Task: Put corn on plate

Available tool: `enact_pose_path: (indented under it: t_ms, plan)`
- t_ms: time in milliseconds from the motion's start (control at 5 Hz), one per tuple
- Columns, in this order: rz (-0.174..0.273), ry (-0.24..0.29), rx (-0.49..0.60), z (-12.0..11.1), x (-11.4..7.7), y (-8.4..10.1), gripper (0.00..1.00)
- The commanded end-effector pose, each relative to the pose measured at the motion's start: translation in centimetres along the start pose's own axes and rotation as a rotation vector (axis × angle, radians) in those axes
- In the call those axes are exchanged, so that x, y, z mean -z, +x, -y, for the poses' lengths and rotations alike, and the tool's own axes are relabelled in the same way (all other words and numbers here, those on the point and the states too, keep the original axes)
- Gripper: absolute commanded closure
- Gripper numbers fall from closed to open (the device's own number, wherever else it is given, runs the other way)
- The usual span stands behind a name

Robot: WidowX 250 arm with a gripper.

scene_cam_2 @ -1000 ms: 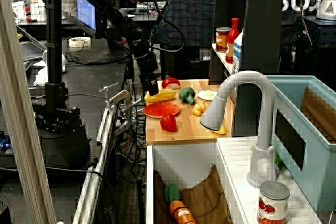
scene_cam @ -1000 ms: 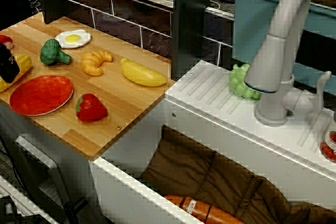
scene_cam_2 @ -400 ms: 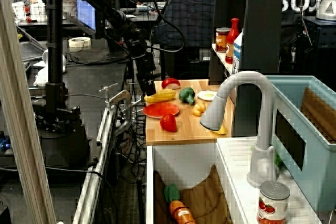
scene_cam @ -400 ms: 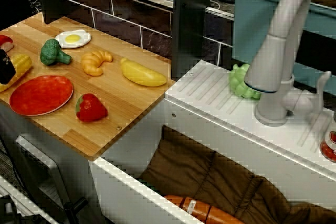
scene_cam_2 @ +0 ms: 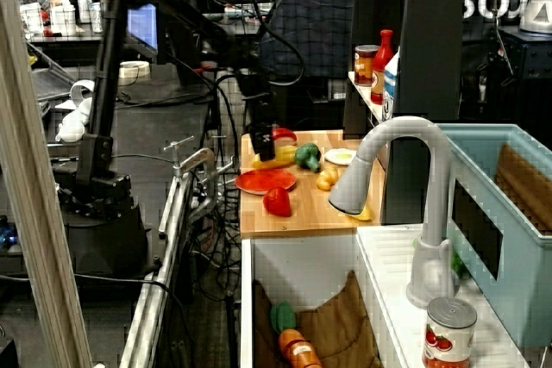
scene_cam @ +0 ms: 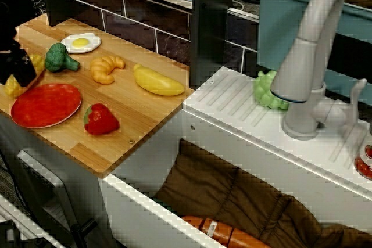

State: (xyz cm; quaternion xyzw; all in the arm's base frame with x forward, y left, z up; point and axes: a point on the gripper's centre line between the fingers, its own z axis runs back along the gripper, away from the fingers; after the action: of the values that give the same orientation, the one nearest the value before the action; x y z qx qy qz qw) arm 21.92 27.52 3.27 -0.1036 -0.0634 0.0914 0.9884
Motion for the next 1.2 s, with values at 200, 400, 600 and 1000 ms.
enact_pose_path:
  t_ms: [200,400,600,1000]
  plan:
    - [0.087,0.135,0.006,-0.6,-1.0,-0.4,1.00]
    - [0.081,0.132,0.003,-0.6,-1.1,-0.5,1.00]
    - [0.079,0.085,-0.041,-0.5,-1.8,0.4,1.00]
    - [0.033,-0.202,-0.069,2.6,-8.6,3.6,1.00]
